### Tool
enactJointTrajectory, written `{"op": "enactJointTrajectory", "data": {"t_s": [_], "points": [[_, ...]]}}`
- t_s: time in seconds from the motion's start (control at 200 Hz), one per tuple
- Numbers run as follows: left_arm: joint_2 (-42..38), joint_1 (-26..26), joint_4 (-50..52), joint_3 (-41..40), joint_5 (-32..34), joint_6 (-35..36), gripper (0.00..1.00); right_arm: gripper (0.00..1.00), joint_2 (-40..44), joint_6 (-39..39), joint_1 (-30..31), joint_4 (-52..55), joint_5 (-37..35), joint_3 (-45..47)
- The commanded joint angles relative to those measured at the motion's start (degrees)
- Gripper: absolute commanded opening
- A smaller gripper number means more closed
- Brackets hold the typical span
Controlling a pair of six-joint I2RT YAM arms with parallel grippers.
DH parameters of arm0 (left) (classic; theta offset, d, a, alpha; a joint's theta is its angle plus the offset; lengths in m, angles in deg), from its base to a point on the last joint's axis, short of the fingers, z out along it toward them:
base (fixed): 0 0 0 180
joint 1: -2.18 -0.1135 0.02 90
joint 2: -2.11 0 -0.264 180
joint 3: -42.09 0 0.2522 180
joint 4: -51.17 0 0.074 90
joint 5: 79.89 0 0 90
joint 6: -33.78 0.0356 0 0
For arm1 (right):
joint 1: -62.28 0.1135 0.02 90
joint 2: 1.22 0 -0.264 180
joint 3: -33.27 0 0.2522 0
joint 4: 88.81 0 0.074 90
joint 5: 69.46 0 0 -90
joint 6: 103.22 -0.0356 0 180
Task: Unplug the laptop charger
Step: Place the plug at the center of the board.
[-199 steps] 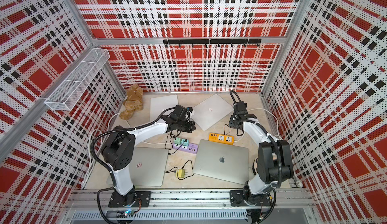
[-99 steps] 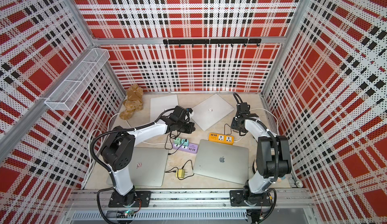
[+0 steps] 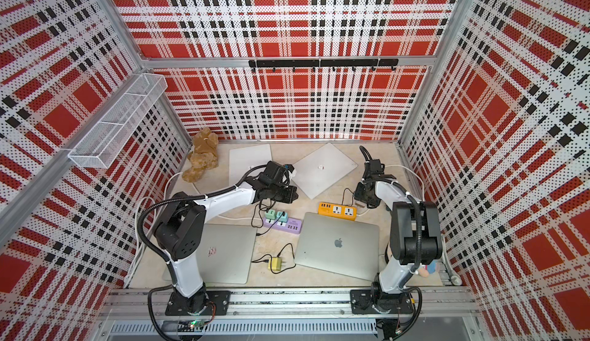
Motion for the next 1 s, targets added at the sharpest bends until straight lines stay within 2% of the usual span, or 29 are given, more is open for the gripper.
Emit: {"op": "enactJointTrajectory", "data": {"t_s": [0.0,0.386,0.782,0.997], "points": [[0.10,0.29,-0.80,0.43,-0.45,0.01,0.04,0.30,-3.13,0.28,-1.52,1.36,1.53,0.52],[0.66,0.31,-0.92,0.58,-0.45,0.02,0.05,0.37,-6.93,0.12,-3.07,1.78,3.29,-1.55],[1.01,0.22,-0.89,0.91,-0.45,-0.01,0.05,0.50,-4.92,-1.25,-3.89,1.45,2.94,-1.89],[0.78,0.22,-0.90,0.87,-0.26,0.02,0.05,0.54,-4.61,-1.32,-4.47,1.45,3.31,-2.71]]}}
